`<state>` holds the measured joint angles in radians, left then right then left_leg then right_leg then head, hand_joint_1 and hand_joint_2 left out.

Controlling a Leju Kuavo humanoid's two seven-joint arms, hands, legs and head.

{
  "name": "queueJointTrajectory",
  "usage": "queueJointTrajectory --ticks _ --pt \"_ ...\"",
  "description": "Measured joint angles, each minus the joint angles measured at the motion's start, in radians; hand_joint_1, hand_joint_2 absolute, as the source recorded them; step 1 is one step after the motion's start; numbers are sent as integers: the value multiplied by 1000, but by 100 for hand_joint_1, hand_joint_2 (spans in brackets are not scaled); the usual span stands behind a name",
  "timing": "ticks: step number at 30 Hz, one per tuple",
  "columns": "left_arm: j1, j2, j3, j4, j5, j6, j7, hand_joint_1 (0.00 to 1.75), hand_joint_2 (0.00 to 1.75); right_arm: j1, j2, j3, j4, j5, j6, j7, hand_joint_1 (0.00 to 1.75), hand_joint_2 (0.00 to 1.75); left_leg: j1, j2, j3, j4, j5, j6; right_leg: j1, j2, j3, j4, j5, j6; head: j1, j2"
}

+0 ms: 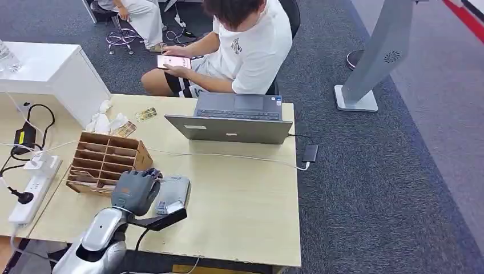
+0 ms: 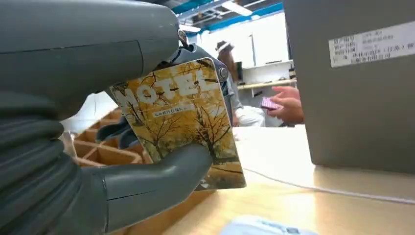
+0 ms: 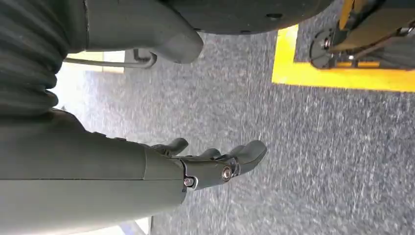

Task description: Pass the card to the sensor for recognition and then transmit it.

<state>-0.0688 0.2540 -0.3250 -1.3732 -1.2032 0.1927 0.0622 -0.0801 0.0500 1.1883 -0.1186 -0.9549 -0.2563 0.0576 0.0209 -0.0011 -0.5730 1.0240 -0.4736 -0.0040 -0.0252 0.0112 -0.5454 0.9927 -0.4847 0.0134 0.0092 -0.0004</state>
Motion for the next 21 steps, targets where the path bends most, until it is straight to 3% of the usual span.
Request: queueJointTrajectory --ticks 21 --pt "1 -96 0 123 -5 58 -14 175 175 0 0 -17 2 -14 16 -17 0 175 0 0 0 0 0 0 1 0 0 0 0 0 0 0"
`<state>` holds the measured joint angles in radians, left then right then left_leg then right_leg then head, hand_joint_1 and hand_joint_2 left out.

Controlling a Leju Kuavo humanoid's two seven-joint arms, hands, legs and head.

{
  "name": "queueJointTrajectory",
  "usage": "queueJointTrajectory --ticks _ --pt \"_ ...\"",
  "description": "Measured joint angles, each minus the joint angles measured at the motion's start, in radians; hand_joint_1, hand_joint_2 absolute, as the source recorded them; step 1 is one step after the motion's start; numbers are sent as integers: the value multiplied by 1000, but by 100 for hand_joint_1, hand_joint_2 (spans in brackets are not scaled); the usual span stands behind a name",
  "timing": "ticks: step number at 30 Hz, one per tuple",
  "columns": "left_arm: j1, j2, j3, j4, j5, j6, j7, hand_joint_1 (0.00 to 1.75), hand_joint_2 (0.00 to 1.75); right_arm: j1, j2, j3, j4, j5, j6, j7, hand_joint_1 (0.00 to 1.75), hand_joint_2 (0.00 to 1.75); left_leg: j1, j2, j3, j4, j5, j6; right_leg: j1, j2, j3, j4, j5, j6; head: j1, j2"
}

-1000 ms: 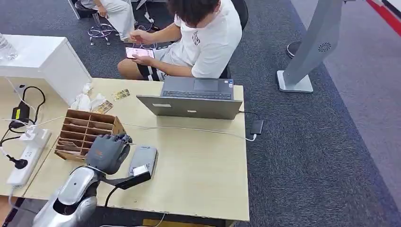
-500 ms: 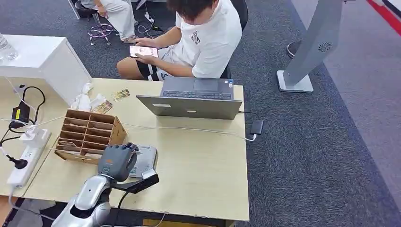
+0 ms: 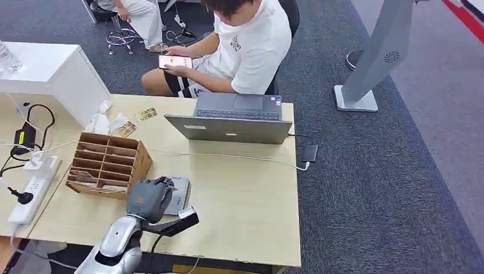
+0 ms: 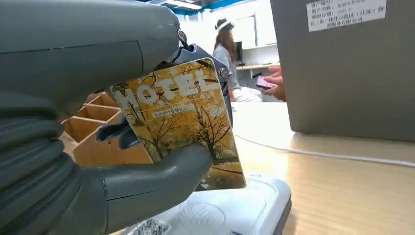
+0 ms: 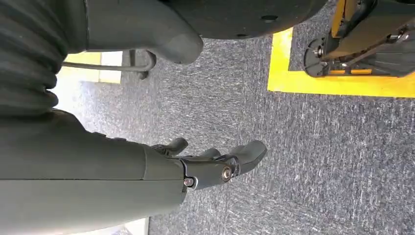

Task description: Pass the card to the sensor for recognition and then transmit it.

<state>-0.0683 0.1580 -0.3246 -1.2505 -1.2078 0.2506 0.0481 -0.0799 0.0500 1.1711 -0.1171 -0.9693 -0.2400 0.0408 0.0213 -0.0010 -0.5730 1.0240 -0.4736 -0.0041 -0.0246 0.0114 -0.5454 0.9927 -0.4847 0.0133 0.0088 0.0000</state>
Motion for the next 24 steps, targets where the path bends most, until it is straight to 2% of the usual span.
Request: queueJointTrajectory --ticks 24 --pt "9 -40 11 47 5 -36 24 175 175 -1 0 0 0 -1 -3 14 0 175 0 0 1 0 1 -1 0 -1 1 1 0 0 0 0"
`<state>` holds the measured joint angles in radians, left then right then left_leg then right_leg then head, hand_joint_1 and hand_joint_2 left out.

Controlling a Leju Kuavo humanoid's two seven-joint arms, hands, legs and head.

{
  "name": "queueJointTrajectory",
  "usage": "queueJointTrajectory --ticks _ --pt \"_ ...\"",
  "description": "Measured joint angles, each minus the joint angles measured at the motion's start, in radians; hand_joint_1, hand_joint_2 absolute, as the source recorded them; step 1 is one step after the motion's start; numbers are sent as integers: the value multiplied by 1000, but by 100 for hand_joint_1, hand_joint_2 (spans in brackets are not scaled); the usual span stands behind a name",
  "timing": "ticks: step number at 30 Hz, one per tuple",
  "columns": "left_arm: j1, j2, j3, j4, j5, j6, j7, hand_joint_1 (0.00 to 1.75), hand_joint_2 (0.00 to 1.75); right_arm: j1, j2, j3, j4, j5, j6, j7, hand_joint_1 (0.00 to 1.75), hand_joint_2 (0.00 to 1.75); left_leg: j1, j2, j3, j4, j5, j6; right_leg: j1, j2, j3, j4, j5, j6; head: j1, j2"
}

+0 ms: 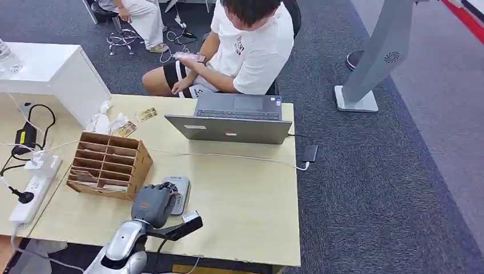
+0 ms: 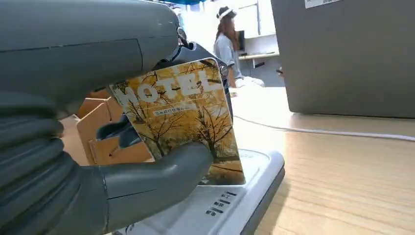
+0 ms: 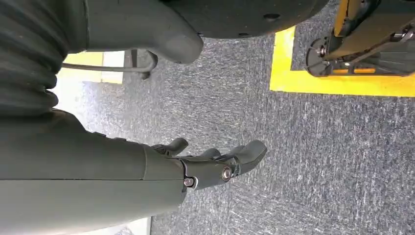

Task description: Pass the card to the sensor for recognition and then transmit it.

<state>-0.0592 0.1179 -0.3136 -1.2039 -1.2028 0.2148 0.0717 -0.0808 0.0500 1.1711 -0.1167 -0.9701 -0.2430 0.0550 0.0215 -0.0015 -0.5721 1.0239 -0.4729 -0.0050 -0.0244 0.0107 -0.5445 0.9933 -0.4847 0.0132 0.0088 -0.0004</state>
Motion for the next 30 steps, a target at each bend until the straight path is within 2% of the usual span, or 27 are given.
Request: queueJointTrajectory --ticks 6,12,21,26,30 --pt "-10 4 0 -11 2 -5 -1 175 175 0 0 0 0 -2 -1 -1 0 175 0 0 0 0 0 0 0 0 0 0 0 0 0 0" --pt "-26 32 0 -100 12 0 -1 175 175 1 0 0 1 -19 -4 -6 0 175 0 0 -1 0 1 -1 0 0 -2 0 1 -1 0 0" --pt "-183 111 0 -293 46 -11 20 175 175 1 0 1 1 -18 -13 -13 0 175 1 -1 -1 0 2 -2 1 0 -1 1 2 -2 0 0" --pt "-328 136 8 -325 38 95 21 175 175 -2 -2 15 1 16 -12 10 0 175 2 -3 -1 0 3 -3 1 -2 -1 1 3 -2 0 0" --pt "-431 145 24 -306 9 105 29 175 175 -5 -3 31 1 24 -11 18 0 175 2 -2 -1 0 3 -3 1 -1 -2 1 3 -3 0 0"
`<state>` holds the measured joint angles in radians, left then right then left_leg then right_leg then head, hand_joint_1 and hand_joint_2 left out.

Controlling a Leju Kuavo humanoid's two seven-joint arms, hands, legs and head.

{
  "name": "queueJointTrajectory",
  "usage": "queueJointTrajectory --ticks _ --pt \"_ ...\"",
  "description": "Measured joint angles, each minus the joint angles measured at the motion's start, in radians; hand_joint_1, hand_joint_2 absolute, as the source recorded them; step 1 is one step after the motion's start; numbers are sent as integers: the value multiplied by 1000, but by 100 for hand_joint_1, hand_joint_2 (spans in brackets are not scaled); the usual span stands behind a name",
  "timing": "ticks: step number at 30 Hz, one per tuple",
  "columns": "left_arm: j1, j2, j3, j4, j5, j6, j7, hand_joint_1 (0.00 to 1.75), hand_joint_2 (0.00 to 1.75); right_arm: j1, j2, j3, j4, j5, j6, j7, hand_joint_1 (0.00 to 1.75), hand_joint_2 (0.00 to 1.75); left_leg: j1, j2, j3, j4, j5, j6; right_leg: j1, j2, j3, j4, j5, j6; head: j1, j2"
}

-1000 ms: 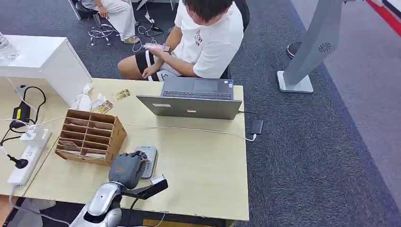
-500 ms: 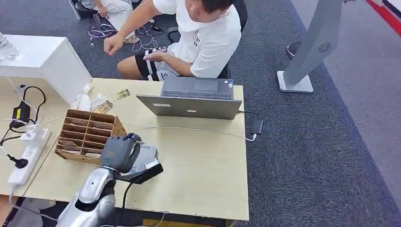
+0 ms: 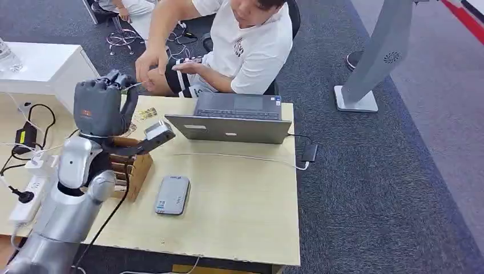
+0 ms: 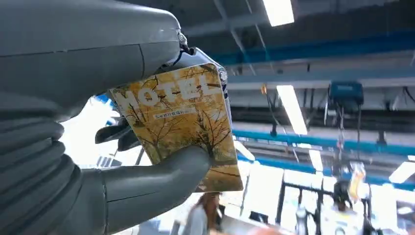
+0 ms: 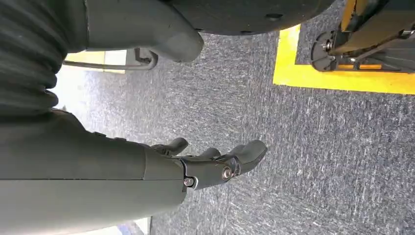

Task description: Pass the card to the sensor for recognition and then transmit it.

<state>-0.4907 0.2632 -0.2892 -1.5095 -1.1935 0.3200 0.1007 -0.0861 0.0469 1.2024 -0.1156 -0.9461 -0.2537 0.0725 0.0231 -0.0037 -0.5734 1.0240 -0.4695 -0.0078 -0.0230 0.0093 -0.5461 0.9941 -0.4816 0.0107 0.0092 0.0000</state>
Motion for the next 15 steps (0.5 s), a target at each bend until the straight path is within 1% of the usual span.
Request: queueJointTrajectory --ticks 2,5,8,11,15 --pt "-44 2 6 28 -20 5 8 175 175 -1 0 9 0 13 3 0 0 175 0 0 0 0 0 0 0 0 0 0 0 0 0 0" --pt "-124 8 12 116 -36 7 15 175 175 -4 -2 24 0 18 8 1 0 175 0 0 0 0 0 0 0 0 0 0 0 0 0 0" --pt "-170 8 12 186 -45 8 16 175 175 -6 -3 34 0 18 15 3 0 175 0 0 0 0 0 0 0 0 0 1 1 -1 0 0" --pt "-186 8 13 243 -45 20 23 175 175 -7 -3 44 0 23 22 3 0 175 0 0 0 0 0 0 0 1 0 1 1 -1 0 0" --pt "-192 8 15 287 -43 34 23 175 175 -8 -3 48 0 31 22 3 0 175 0 0 0 0 0 0 0 1 -1 0 0 -1 0 0"
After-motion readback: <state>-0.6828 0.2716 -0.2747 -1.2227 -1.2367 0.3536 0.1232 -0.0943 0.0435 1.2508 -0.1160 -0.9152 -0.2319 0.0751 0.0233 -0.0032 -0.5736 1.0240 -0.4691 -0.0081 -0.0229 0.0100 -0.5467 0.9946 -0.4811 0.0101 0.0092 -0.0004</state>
